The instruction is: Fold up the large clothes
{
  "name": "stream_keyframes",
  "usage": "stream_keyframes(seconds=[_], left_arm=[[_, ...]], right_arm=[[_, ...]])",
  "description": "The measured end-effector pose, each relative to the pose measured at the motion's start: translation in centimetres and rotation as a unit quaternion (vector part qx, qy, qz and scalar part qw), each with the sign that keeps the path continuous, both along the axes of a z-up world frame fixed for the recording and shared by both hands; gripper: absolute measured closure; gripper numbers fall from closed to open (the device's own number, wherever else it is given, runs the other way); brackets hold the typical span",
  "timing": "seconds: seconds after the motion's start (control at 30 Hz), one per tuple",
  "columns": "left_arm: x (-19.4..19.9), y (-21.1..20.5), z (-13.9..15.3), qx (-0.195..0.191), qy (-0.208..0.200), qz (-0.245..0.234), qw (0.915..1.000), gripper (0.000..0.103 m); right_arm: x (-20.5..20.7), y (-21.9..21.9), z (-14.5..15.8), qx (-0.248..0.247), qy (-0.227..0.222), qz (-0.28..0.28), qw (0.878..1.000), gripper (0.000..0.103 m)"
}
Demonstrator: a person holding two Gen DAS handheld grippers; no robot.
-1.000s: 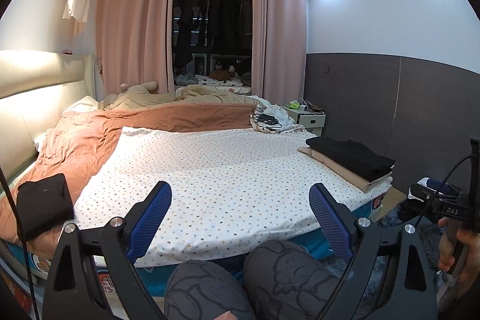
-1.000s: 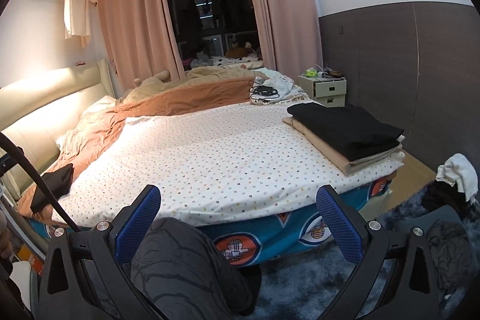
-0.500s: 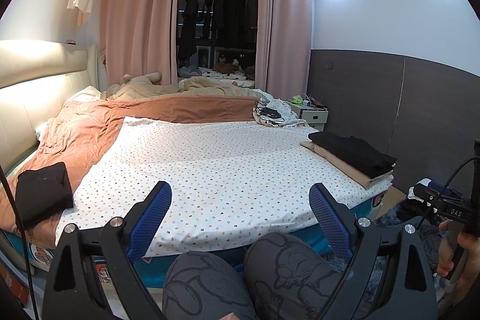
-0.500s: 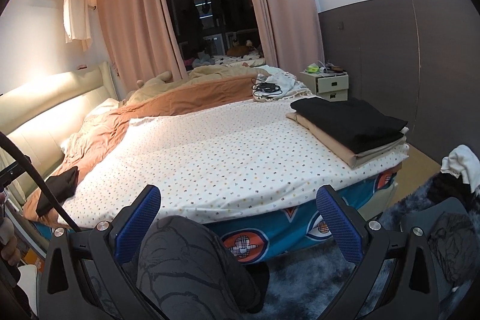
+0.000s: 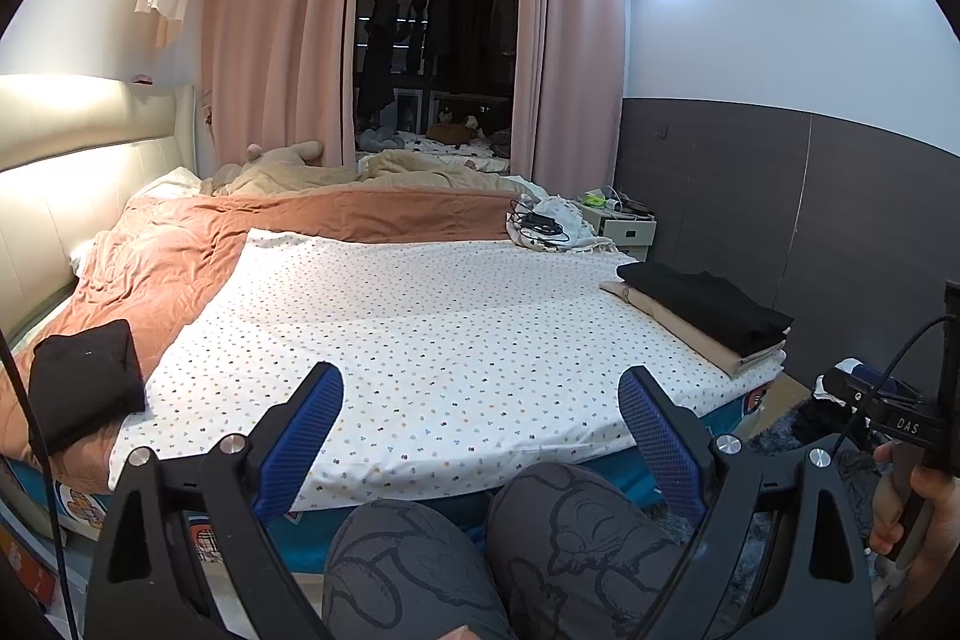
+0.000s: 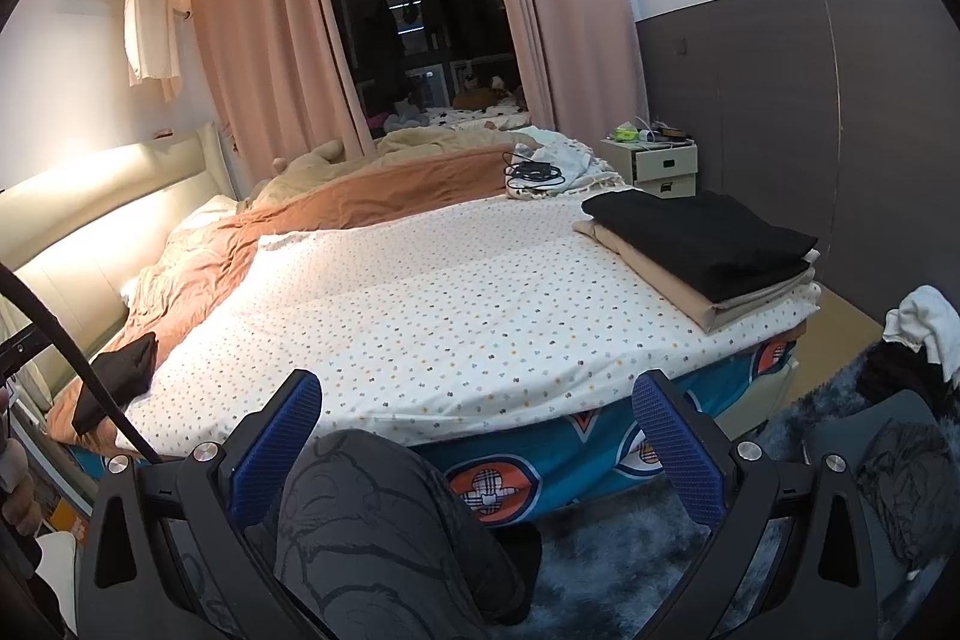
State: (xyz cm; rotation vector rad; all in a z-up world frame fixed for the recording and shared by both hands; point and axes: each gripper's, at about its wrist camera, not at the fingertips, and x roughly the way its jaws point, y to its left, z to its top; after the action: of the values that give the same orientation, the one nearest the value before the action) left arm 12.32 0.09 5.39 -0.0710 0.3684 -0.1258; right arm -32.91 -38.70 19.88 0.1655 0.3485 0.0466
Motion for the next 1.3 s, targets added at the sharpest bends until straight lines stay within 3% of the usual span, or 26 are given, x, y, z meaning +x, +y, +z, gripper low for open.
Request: stream_keyframes(seconds=[1.3], left_arm=[[-0.40,-0.58,-0.23,-0.008,0.002,0.003,1.0000,0.008]], right_arm=[[-0.20,-0.19,0.13,-0.002,0.001,0.006,1.000,0.000]])
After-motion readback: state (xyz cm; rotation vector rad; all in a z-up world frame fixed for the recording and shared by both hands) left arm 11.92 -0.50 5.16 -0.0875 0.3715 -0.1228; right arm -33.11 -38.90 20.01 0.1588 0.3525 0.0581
